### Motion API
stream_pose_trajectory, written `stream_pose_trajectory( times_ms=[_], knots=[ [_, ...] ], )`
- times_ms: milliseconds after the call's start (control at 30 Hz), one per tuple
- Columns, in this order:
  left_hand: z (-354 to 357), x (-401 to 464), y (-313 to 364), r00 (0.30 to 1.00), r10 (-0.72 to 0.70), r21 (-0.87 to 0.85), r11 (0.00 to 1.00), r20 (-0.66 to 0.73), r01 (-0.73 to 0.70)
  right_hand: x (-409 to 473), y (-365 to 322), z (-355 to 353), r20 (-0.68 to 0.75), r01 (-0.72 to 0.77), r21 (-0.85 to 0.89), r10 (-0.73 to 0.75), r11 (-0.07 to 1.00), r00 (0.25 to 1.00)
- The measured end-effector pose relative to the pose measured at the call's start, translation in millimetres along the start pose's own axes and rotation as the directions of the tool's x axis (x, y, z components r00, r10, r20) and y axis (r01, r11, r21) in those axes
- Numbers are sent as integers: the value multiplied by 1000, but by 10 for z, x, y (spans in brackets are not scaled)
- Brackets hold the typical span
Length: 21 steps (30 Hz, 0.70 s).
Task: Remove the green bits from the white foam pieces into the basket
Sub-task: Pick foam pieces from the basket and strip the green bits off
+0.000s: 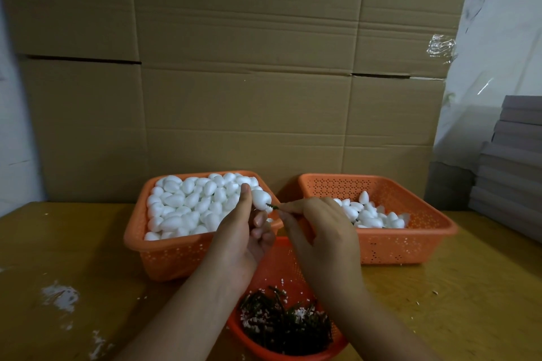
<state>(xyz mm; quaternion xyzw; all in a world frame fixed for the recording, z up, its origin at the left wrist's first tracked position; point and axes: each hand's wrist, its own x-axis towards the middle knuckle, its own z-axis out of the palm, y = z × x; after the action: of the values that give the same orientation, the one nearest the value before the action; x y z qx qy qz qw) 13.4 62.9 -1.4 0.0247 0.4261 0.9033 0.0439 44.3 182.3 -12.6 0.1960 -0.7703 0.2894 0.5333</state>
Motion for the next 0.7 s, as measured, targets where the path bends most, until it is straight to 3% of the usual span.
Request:
stream_pose_trajectory(
  times_ms=[433,700],
  knots=[
    [72,-40,-76,997,-18,19,1000,71,16,6,40,12,0,-60,46,60,997,998],
    [44,-31,-123,999,10,65,998,37,-13,-11,57,25,52,-119,79,115,990,992]
  ],
)
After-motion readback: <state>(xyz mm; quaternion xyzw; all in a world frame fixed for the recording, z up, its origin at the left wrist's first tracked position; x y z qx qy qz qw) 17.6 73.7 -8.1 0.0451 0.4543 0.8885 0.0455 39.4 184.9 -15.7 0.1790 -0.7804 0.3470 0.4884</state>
